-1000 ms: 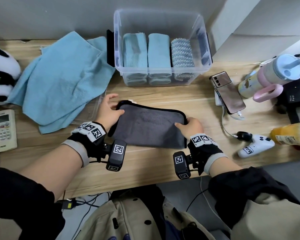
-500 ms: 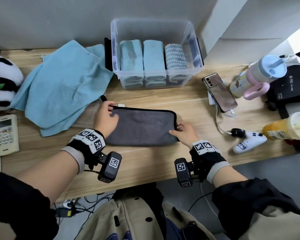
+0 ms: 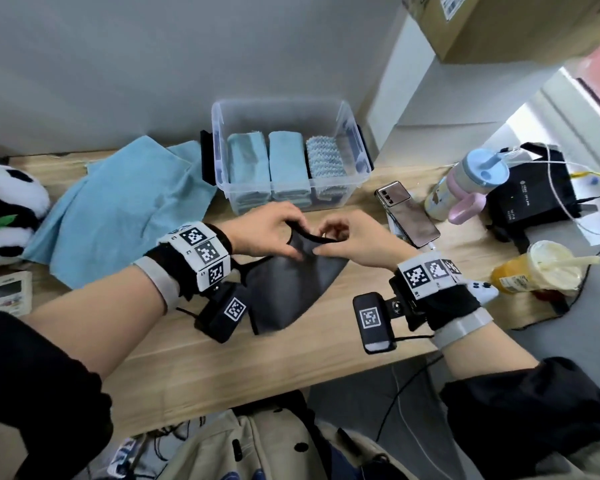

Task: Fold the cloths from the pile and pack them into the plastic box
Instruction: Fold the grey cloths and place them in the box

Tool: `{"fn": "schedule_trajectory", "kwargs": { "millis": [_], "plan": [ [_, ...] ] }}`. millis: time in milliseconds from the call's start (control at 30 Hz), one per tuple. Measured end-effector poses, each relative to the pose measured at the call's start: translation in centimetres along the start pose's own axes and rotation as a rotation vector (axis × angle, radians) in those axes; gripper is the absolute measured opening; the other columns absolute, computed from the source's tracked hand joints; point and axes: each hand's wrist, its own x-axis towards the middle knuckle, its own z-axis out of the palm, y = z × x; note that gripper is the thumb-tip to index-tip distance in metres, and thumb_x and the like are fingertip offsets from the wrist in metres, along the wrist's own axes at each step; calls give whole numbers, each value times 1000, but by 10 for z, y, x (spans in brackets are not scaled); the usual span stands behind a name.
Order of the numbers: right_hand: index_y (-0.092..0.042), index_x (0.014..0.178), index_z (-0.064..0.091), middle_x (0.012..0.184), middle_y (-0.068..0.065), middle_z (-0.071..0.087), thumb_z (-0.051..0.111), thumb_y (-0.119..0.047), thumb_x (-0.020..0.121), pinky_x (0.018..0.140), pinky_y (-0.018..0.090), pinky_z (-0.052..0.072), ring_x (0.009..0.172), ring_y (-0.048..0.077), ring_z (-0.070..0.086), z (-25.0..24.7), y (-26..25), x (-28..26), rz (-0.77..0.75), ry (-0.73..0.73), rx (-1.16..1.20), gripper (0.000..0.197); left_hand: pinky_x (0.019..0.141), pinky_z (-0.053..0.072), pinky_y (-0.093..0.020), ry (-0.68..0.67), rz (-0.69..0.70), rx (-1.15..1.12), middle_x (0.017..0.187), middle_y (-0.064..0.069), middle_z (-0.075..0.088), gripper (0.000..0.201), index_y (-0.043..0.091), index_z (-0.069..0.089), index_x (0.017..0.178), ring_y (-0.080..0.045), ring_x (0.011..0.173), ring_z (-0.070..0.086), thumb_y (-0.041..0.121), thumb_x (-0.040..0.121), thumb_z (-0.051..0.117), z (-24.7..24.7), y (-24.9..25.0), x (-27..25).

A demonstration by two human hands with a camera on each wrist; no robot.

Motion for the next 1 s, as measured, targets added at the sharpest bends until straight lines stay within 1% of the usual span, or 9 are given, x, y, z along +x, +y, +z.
{"fn": "schedule_trajectory", "kwargs": {
  "millis": [67, 133, 267, 367, 533, 667, 767, 933, 1000],
  "plan": [
    [-30, 70, 59, 65, -9, 55, 76, -13, 74, 63, 19, 36, 61, 3, 47, -12, -6, -2, 14, 6, -66, 25, 83, 43, -29, 14, -82, -105, 90, -6, 66, 28, 8, 66, 89, -14, 86, 58, 24, 70, 80, -5, 4, -3],
    [-30, 69, 59, 63, -10, 53, 78, -19, 73, 61, 18, 36, 56, -1, 44, -23, -9, -3, 41, 38, -137, 22, 81, 47, -32, 30, -140, -167, 82, -5, 67, 17, 10, 64, 83, -15, 79, 60, 19, 74, 77, -10, 3, -6],
    [-27, 70, 58, 64, -4, 50, 78, -25, 73, 55, 15, 32, 56, 3, 41, -36, -12, -1, 59, 176, -220, 20, 73, 44, -21, 106, -183, -244, 74, 7, 62, 16, 22, 61, 74, -5, 71, 56, 23, 73, 77, -22, 3, -8],
    [-17, 77, 62, 58, -6, 46, 78, -23, 73, 52, 13, 31, 51, 1, 40, -43, -22, 5, 33, 339, -223, 17, 74, 42, -22, 255, -184, -309, 79, 0, 62, 17, 16, 62, 78, -9, 73, 54, 18, 72, 78, -36, 12, -5],
    [-11, 85, 62, 76, -5, 60, 74, -13, 76, 71, 10, 41, 71, 2, 53, -55, -43, 13, -127, 545, -6, 16, 81, 47, -24, 490, -129, -496, 78, 1, 61, 19, 19, 60, 76, -11, 76, 57, 4, 78, 71, -65, 30, -9],
    [-15, 85, 59, 94, 8, 69, 71, -5, 78, 86, 19, 48, 88, 8, 63, -53, -47, 9, -222, 461, 88, 17, 78, 49, -17, 497, -95, -582, 77, 0, 60, 23, 18, 60, 78, -8, 73, 57, -3, 78, 69, -69, 29, -20],
    [-24, 81, 56, 89, 0, 66, 69, -3, 80, 88, 19, 48, 85, 3, 62, -34, -27, 5, -159, 285, 82, 25, 72, 47, -13, 392, -149, -528, 75, 3, 61, 25, 19, 61, 77, -1, 68, 56, -4, 75, 71, -51, 12, -33],
    [-13, 86, 59, 78, -4, 61, 65, 4, 81, 72, 6, 40, 66, -16, 57, 24, 25, -3, 75, 63, 65, 19, 67, 45, -7, 231, -308, -495, 61, 13, 66, 30, 18, 63, 73, 8, 61, 58, -11, 71, 71, 19, -34, -58],
    [-9, 96, 62, 84, -2, 63, 64, 3, 82, 72, 10, 43, 71, -11, 59, 50, 48, -9, 158, -22, 64, 18, 67, 47, -8, 167, -393, -466, 68, 10, 65, 35, 20, 64, 72, 9, 59, 58, -14, 72, 67, 52, -55, -69]
  ]
}}
